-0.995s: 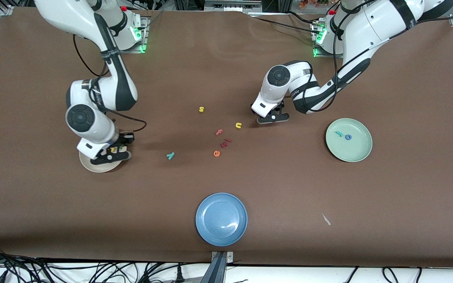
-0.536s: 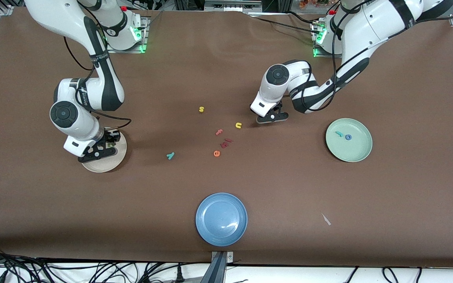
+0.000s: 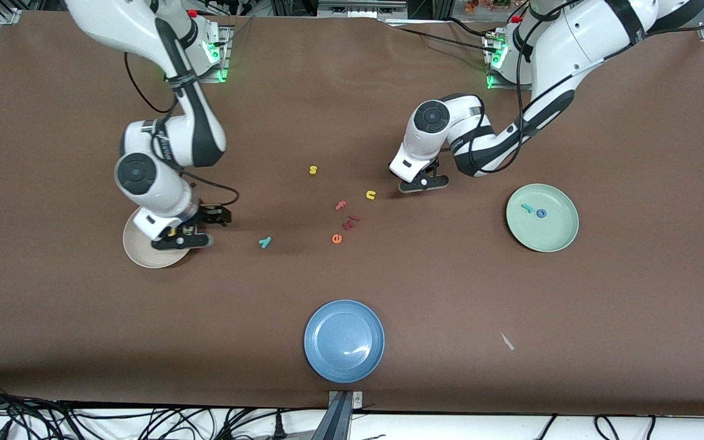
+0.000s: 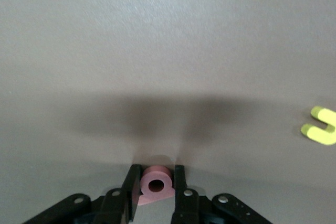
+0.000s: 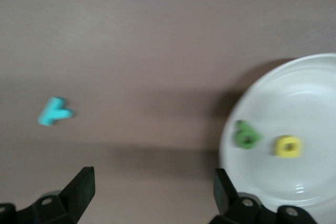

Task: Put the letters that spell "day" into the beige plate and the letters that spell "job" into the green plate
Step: 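Drop the pink letter on the green plate while the right gripper grasps the cyan y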

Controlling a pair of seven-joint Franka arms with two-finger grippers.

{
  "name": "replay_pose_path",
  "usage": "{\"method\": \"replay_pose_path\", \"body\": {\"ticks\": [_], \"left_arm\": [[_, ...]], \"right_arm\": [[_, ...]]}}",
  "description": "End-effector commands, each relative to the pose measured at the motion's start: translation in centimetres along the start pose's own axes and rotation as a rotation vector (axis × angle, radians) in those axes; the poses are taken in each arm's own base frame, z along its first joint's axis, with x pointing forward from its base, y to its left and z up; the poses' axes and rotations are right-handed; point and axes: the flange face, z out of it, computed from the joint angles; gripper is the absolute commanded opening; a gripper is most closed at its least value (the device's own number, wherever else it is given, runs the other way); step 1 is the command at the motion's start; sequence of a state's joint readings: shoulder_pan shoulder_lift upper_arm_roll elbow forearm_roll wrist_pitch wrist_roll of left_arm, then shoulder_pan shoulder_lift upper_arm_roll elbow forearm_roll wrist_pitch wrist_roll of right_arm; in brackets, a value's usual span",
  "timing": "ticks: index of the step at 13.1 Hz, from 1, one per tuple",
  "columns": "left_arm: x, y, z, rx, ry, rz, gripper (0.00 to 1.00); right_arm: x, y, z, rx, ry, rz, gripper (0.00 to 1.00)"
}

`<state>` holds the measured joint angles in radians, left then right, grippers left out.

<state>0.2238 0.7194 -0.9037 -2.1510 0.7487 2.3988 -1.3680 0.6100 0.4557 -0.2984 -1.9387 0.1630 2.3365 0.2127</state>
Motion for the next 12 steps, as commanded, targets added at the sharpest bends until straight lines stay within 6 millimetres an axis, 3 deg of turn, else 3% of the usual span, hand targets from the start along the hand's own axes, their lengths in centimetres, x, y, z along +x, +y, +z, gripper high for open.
{"method": "replay_pose_path", "body": {"ticks": [1, 5, 9, 12], "left_arm": [[2.2, -1.1, -1.1, 0.015, 0.049, -0.03, 0.2], [6.1, -4.0, -3.0, -0.013, 0.052, -0.047, 0.21], [10.1, -8.5, -6.7, 0.0, 0.026, -0.045, 0.21], [14.8, -12.2, -9.7, 0.014, -0.07, -0.032, 0.2]], "right_arm": [[1.4, -4.6, 1.7, 0.021, 0.004, 0.157, 1.0], [1.9, -8.5, 3.9, 0.038, -0.002, 0.355, 1.0], [1.9, -9.8, 5.9, 0.028, -0.018, 0.442, 1.0], [1.9, -9.8, 6.9, 0.019, -0.026, 0.446, 1.0]]}}
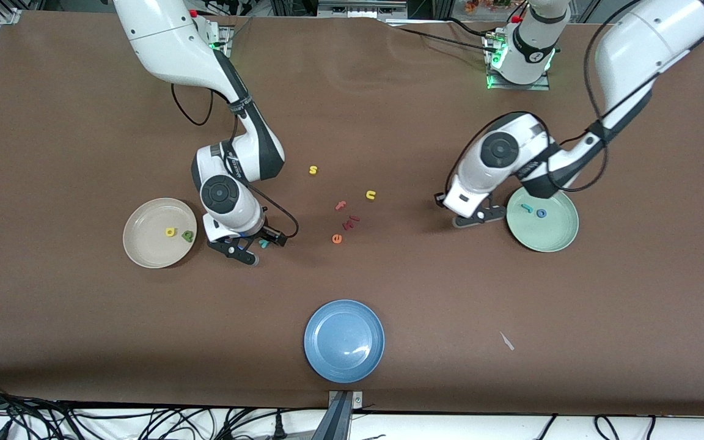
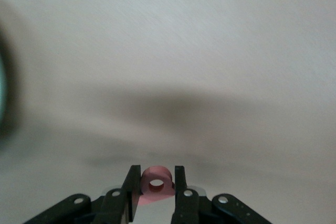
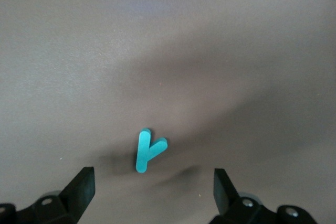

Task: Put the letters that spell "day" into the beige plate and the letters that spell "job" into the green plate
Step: 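Drop the pink letter on the green plate while the right gripper grasps the cyan y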

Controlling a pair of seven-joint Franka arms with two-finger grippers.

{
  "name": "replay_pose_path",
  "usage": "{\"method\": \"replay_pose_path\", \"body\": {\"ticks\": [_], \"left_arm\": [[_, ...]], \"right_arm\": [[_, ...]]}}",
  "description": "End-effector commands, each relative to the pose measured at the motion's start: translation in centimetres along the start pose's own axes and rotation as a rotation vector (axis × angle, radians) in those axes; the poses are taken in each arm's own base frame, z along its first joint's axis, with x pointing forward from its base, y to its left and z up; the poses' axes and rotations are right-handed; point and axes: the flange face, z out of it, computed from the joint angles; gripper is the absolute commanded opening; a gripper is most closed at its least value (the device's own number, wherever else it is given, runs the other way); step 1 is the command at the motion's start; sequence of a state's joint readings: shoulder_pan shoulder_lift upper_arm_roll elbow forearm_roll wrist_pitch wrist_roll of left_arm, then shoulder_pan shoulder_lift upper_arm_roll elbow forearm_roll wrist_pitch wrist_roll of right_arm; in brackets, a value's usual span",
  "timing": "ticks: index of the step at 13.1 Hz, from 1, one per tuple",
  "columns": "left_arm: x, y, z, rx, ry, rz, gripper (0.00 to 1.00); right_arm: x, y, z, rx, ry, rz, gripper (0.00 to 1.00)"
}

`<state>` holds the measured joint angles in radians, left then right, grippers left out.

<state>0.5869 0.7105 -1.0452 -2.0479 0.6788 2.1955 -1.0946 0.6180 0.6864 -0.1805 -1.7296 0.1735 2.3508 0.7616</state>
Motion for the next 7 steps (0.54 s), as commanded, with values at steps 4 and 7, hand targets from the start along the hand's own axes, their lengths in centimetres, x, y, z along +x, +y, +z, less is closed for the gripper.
{"method": "replay_pose_path", "body": {"ticks": [4, 7], "left_arm": [[7.6, -10.4, -4.2, 0.069, -0.107, 0.078, 0.2], [10.1, -17.2, -2.0, 0.087, -0.139, 0.108, 0.2]], "right_arm": [[0.4, -0.6, 0.4, 0.013, -0.008, 0.022, 0.9], [1.0, -1.2, 0.3, 0.023, 0.003, 0.02, 0.83]]}}
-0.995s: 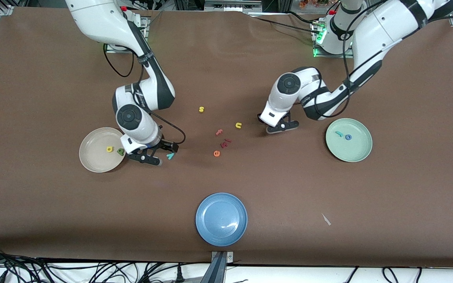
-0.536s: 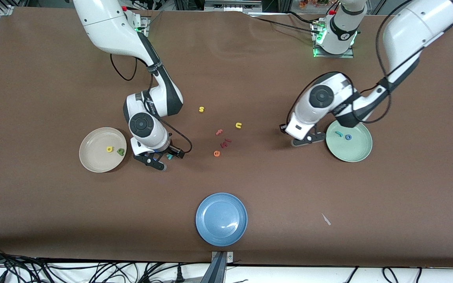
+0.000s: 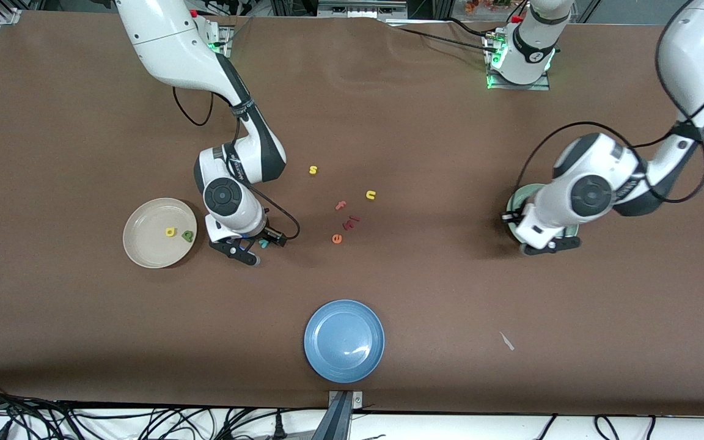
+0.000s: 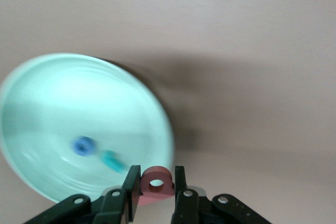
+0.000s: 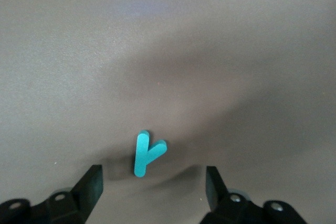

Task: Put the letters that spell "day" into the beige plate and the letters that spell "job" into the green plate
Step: 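Drop the pink letter on the green plate while the right gripper grasps the cyan y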

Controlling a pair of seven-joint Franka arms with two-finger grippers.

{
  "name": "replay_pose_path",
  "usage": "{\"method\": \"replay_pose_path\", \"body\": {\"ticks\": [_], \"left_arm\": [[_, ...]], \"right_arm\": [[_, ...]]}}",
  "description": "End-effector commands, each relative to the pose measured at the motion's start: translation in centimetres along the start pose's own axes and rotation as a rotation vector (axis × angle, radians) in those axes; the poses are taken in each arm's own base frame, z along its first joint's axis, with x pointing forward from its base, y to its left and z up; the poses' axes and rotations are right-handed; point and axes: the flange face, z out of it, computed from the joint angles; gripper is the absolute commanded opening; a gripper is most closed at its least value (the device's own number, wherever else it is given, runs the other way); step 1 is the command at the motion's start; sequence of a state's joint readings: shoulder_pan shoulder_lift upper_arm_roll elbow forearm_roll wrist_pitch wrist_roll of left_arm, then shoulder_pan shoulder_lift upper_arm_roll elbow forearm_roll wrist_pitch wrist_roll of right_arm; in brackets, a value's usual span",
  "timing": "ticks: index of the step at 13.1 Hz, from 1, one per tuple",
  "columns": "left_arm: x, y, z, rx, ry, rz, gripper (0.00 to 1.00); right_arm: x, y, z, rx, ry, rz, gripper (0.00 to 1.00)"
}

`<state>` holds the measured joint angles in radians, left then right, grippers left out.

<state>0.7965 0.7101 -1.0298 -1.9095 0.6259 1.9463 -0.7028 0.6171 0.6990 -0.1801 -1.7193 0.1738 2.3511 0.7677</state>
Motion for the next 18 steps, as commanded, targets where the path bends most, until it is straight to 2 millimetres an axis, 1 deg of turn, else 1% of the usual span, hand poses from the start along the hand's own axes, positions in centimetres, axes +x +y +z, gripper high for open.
{"method": "replay_pose_path", "body": {"ticks": [1, 3, 4, 6, 7, 9, 10, 11, 12, 13, 14, 15, 17, 18], "left_arm": [[1.2, -4.8, 2.4, 0.024, -0.047, 0.058, 0.2], [2.0, -7.5, 3.8, 0.031, -0.061, 0.078, 0.2], [2.5, -8.4, 4.4, 0.046, -0.063, 0.081, 0.2], [2.8, -9.5, 5.8, 0.054, -0.08, 0.093, 0.21], [2.9, -10.5, 6.6, 0.057, -0.095, 0.091, 0.22], [2.9, -10.7, 7.5, 0.05, -0.111, 0.097, 0.28], [3.0, -10.8, 7.5, 0.049, -0.109, 0.095, 0.42], [3.0, -10.8, 7.2, 0.049, -0.104, 0.091, 0.67], [3.3, -11.0, 6.7, 0.05, -0.096, 0.082, 0.99], [3.8, -10.8, 5.6, 0.047, -0.079, 0.077, 1.0], [4.5, -10.2, 4.1, 0.045, -0.057, 0.074, 1.0], [5.1, -9.7, 2.4, 0.058, -0.058, 0.069, 1.0], [6.1, -8.3, -2.3, 0.116, -0.084, 0.067, 1.0], [6.5, -7.6, -4.6, 0.114, -0.09, 0.059, 1.0]], "right_arm": [[0.8, -1.1, 0.0, 0.024, 0.003, 0.016, 0.83], [0.9, -1.1, 0.2, 0.022, 0.003, 0.013, 0.83], [0.9, -1.0, 0.8, 0.014, 0.0, 0.01, 0.83], [1.1, -1.3, 0.5, 0.035, 0.019, 0.011, 0.83], [1.1, -1.3, 0.5, 0.035, 0.019, 0.007, 0.79], [1.4, -1.0, 0.5, 0.035, 0.019, 0.004, 0.66], [1.4, -1.0, 0.5, 0.035, 0.019, 0.003, 0.63], [1.4, -1.0, 0.5, 0.035, 0.019, 0.001, 0.62], [1.5, -1.0, 0.5, 0.034, 0.02, 0.0, 0.59], [1.6, -0.9, 0.5, 0.034, 0.02, 0.002, 0.54], [1.5, -1.0, 0.5, 0.035, 0.021, 0.0, 0.45], [1.6, -0.9, 0.5, 0.034, 0.02, 0.002, 0.41], [1.5, -1.0, 0.5, 0.035, 0.021, 0.0, 0.24], [1.5, -1.0, 0.5, 0.034, 0.02, 0.0, 0.16]]}}
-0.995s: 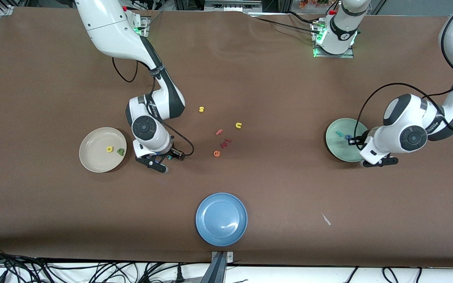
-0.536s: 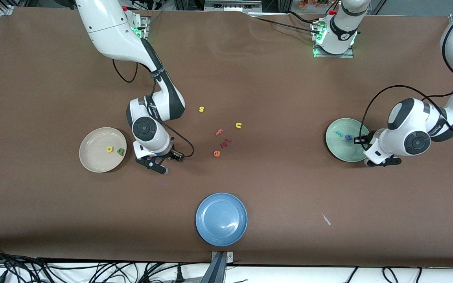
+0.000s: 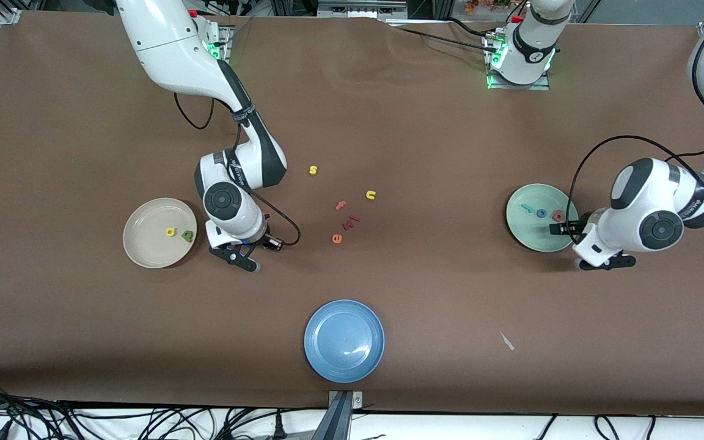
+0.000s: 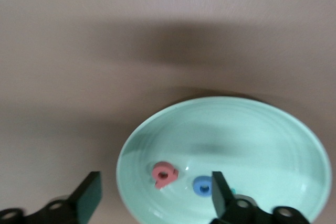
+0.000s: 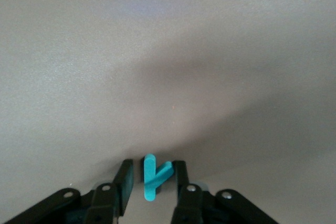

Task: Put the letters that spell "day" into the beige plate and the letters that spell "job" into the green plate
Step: 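Drop the cyan y on the beige plate while the left gripper withdraws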

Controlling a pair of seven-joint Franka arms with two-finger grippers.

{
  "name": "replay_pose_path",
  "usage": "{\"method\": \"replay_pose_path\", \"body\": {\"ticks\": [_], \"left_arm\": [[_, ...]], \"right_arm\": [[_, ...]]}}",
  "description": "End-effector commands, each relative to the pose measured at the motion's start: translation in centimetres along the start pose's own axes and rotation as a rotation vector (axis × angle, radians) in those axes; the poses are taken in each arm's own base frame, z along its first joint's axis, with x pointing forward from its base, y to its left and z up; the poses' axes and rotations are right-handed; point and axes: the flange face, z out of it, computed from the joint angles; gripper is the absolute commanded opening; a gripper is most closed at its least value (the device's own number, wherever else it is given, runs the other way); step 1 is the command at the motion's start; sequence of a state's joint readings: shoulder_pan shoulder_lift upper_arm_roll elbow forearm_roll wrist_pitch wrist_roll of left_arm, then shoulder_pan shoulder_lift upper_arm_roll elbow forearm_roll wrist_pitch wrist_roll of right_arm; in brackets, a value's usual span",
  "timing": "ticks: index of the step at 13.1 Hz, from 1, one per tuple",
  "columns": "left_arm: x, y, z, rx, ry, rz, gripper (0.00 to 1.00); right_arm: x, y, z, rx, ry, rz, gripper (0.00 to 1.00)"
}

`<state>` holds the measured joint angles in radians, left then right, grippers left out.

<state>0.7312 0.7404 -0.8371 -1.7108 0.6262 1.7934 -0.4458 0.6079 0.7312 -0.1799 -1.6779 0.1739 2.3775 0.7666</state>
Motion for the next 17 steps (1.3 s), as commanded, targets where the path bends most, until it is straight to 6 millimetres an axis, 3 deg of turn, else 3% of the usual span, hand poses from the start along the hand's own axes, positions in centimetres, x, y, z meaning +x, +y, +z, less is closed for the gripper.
{"method": "replay_pose_path", "body": {"ticks": [1, 2, 6, 9, 13, 17], "left_arm": [[0.7, 1.1, -7.1, 0.021, 0.001, -0.012, 1.0], [0.9, 1.2, -8.9, 0.015, 0.016, -0.023, 1.0], [1.0, 1.0, -14.8, -0.008, 0.059, -0.055, 1.0], [0.9, 0.9, -15.4, -0.038, 0.056, -0.057, 1.0], [0.8, 0.5, -16.6, -0.091, 0.062, -0.071, 1.0], [0.7, 0.5, -17.1, -0.094, 0.074, -0.078, 1.0]], "right_arm": [[0.4, -0.4, 0.3, 0.012, -0.007, -0.003, 0.07], [0.3, -0.3, 0.4, 0.011, -0.008, -0.003, 0.01], [0.6, -0.8, -0.6, 0.017, 0.0, -0.017, 0.0], [1.5, -0.1, -2.9, -0.011, -0.045, -0.12, 0.0], [3.4, 3.8, -6.5, -0.05, -0.085, -0.265, 0.0], [4.9, 10.1, -8.4, -0.062, -0.1, -0.418, 0.0]]}}
